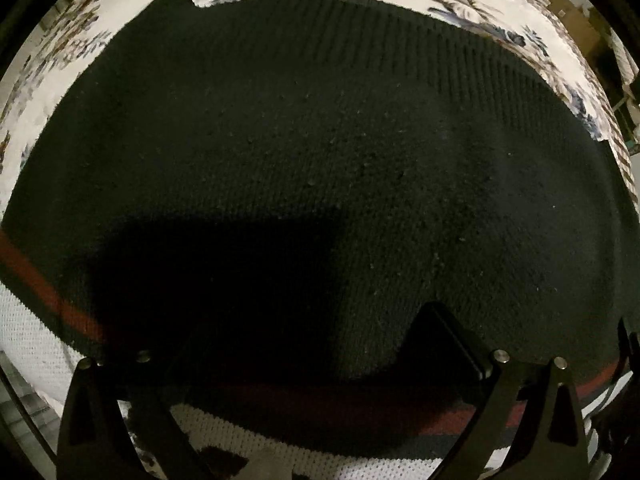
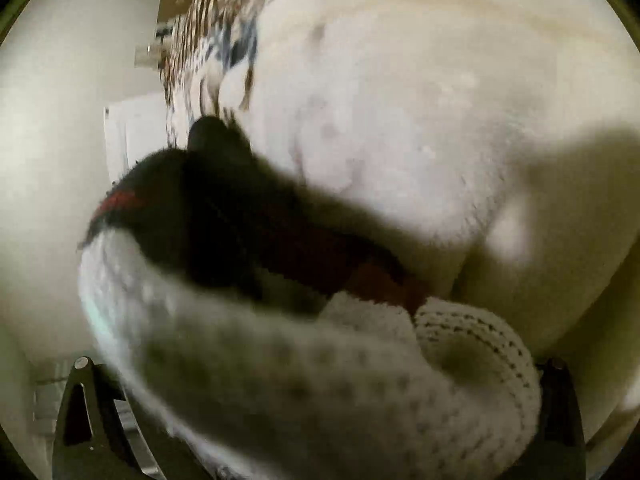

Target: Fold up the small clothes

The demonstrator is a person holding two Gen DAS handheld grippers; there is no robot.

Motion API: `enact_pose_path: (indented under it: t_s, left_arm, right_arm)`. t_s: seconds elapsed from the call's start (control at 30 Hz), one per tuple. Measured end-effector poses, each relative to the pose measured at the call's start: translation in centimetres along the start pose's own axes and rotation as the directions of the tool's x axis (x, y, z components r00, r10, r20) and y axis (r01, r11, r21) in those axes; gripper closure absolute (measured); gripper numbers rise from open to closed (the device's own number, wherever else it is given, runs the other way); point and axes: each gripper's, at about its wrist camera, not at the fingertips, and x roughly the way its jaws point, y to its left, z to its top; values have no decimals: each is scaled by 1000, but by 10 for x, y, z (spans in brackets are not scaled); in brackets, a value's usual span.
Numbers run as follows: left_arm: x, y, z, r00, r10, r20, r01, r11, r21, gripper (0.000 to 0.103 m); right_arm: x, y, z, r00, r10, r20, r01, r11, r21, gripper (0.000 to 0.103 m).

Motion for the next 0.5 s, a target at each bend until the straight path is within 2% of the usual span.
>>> enact_pose_path:
  t_s: [0.03,0.07,0.1,0.2,0.33,0.5]
  left_arm:
    - [-2,-4,-6,1000,-2,15,2,1000,4,0]
    - [-3,-4,-8,1000,-6,23,6,1000,6,0]
    - [-5,-4,-10,1000,-12,28,12,1000,11,0]
    - [-13,0,-15,999,-41,20,41,999,33,0]
    - [-30,15,-23,996,-94,1,94,995,34,0]
    - [-43,48,-27,994,-110,-4,110,993,41,0]
  right_arm:
    - [-1,2,-4,1000,-7,20,7,1000,2,0]
    - [-1,4,-9,999,-23,47,22,1000,11,6]
    - [-1,7,-14,996,-51,67,50,999,14,19]
    - [-1,20,-29,986,-119,118,119,993,13,40]
    - [-16,51,-47,962,-194,193,211,975,-69,46]
    - [-44,86,-68,925,-242,294,301,937,-177,51]
